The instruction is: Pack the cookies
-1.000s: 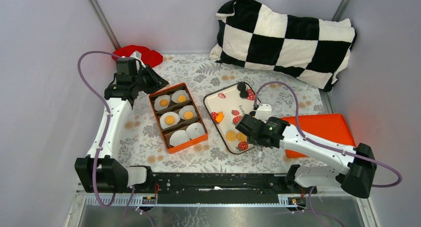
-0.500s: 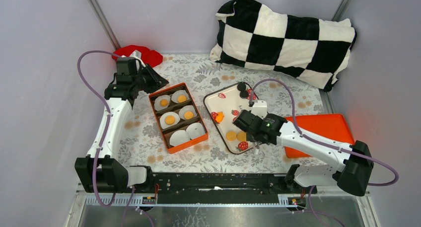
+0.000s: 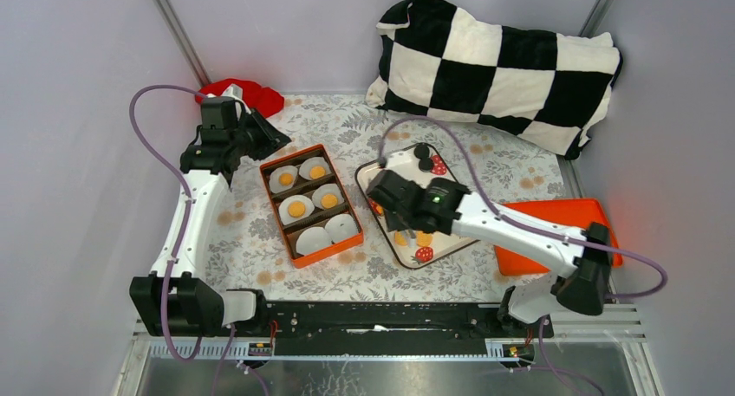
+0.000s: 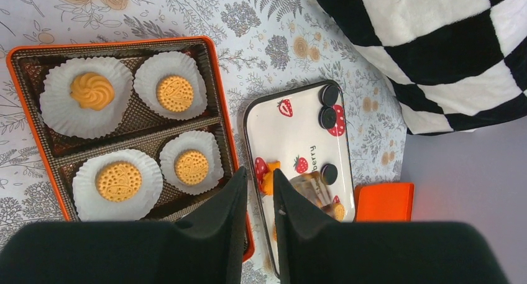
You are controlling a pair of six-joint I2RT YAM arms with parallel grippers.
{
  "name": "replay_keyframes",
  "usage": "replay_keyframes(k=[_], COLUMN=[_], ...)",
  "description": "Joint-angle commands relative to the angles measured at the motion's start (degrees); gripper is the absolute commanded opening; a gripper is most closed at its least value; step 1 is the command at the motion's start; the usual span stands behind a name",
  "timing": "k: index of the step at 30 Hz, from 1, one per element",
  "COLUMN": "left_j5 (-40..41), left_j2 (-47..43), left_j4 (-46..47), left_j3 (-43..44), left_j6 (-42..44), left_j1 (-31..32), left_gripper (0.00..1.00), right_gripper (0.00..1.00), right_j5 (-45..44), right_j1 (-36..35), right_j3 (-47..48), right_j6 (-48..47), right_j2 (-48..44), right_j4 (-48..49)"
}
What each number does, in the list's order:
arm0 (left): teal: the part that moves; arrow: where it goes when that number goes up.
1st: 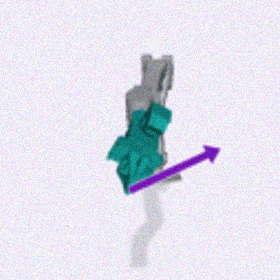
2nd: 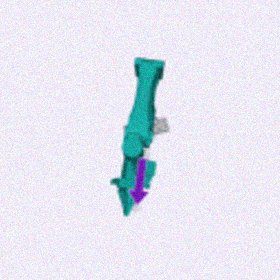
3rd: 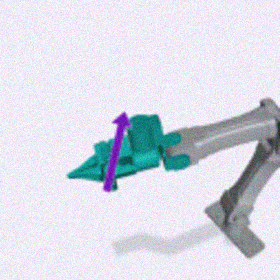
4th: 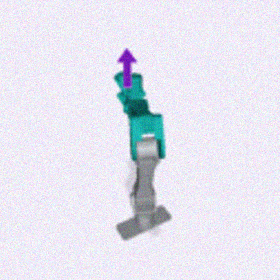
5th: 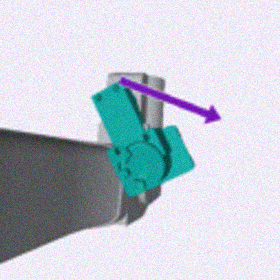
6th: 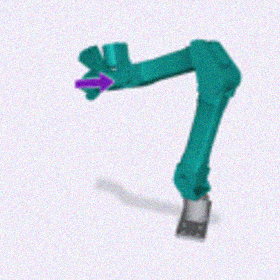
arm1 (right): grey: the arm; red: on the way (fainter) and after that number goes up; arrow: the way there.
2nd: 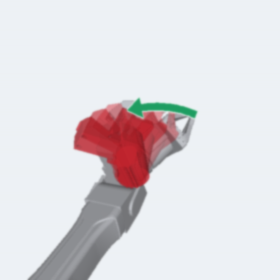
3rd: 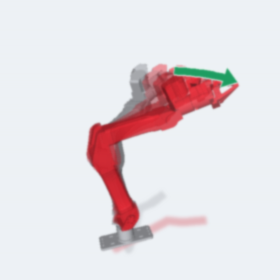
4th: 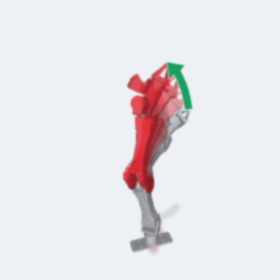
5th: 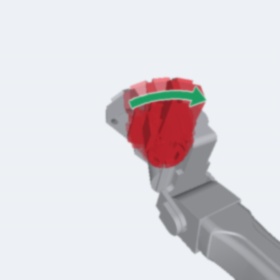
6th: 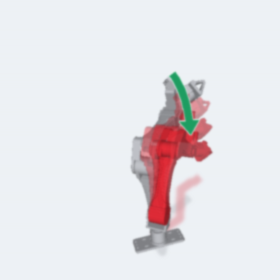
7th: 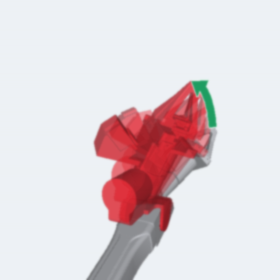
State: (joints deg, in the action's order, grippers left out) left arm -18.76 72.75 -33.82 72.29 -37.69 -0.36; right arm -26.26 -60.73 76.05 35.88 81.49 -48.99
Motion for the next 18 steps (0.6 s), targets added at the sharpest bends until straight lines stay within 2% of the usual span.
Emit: replay_keyframes(k=[1, 8, 18], left_j5=[1.4, 1.5, 1.1], left_j2=[-0.1, 0.4, 0.2], left_j4=[0.2, 0.4, 0.2], left_j3=[1.3, 0.6, 0.6], left_j6=[1.1, 1.7, 1.7], left_j1=[0.1, 0.0, -0.1], left_gripper=[0.26, 0.26, 0.26], right_gripper=[0.00, 0.00, 0.00], right_j5=[2.7, 6.7, 8.0], right_j1=[-6.2, -9.0, -11.3], right_j3=[9.3, 11.9, 10.6], right_j6=[-6.1, -7.3, -6.4], right_j2=[7.2, 12.7, 12.2], right_j4=[1.4, 3.7, 3.2])
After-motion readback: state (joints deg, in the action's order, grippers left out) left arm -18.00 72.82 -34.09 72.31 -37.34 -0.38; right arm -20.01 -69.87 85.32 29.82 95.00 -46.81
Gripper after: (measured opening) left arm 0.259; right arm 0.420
